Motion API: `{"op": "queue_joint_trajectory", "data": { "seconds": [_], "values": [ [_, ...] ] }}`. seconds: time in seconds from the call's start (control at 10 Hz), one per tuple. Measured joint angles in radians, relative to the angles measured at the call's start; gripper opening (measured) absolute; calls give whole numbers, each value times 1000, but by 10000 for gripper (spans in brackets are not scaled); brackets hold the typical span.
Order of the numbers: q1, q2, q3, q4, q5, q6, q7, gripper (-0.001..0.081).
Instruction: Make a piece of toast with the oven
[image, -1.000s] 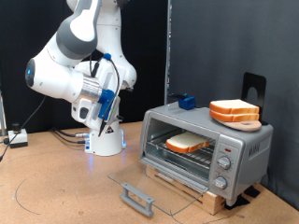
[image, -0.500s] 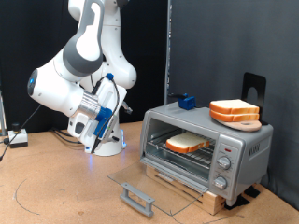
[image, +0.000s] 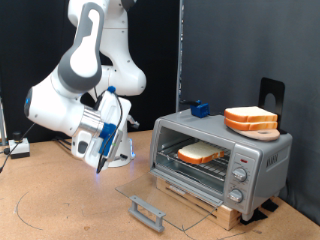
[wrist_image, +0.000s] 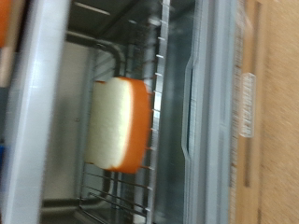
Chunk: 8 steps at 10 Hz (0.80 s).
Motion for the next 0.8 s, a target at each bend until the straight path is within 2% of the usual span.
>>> {"op": "queue_joint_trajectory", "data": {
  "seconds": [0.2,0.4,0.5,0.8],
  "values": [
    [2,77,2,48,-16,53,39,807],
    [1,81,2,45,-5,52,-15,807],
    [1,99,2,45,-11,80,-41,807],
    [-2,211,-8,90,-70,119,-23,807]
  ]
}}
